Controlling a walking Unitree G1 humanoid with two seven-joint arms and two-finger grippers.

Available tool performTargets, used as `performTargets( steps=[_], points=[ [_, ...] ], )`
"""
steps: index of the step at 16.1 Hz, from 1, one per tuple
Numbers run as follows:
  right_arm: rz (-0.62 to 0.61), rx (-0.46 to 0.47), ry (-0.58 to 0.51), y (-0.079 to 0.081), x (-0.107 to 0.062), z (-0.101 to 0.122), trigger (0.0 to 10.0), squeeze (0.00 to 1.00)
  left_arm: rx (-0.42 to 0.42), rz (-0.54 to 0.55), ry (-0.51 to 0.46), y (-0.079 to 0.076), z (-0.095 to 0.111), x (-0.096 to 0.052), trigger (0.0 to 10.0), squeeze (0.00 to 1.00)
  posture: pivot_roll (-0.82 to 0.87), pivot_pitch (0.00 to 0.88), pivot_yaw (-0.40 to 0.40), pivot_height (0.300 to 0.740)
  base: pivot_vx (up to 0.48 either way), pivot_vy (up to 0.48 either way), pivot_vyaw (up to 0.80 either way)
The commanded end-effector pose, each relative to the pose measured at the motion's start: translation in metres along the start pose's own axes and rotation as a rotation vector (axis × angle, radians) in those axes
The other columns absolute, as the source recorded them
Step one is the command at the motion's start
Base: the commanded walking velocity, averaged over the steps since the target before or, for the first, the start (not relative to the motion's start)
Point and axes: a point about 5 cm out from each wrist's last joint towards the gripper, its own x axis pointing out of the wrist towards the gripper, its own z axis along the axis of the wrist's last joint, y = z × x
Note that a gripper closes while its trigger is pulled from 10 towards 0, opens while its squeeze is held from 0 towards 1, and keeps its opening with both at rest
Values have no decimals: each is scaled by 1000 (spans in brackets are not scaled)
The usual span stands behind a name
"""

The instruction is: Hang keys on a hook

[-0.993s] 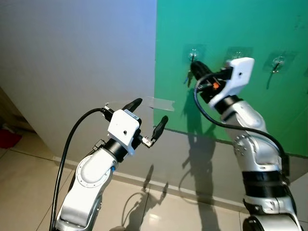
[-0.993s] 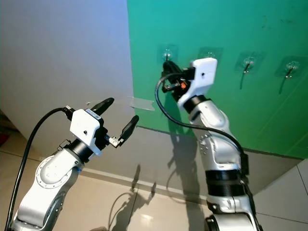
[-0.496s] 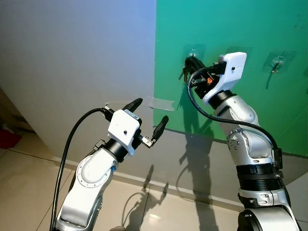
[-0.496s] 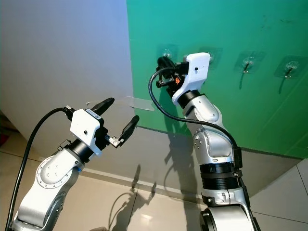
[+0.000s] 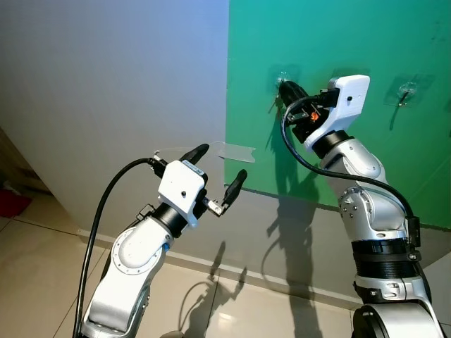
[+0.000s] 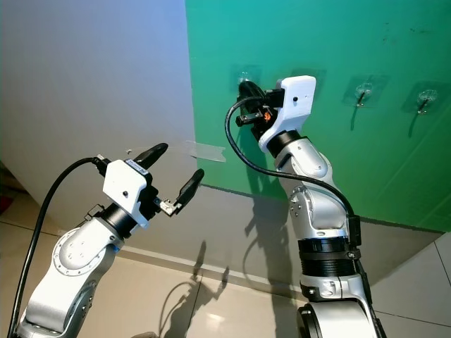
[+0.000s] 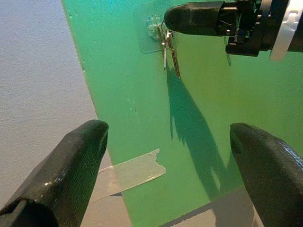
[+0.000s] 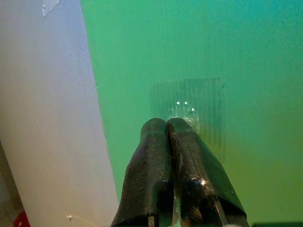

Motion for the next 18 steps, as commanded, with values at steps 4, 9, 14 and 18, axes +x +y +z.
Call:
performTargets(
  steps=[4,9,14,18],
  points=[
    [-7,-10,30,-2,-1,-3,10000,0,0,-21,-15,-3,5,1,10000,0,9,0,15,740,0,0,0],
    [-45,-15,69,-4,2,-8,10000,0,-1,-21,-14,-4,5,1,10000,0,8,0,14,740,0,0,0],
    [-89,-18,116,-7,3,-14,10000,0,0,-23,-9,-4,4,1,10000,0,10,0,11,740,0,0,0],
    [-86,-30,110,-6,3,-13,10000,0,2,-22,-9,-4,4,1,10000,0,11,0,8,740,0,0,0]
  ],
)
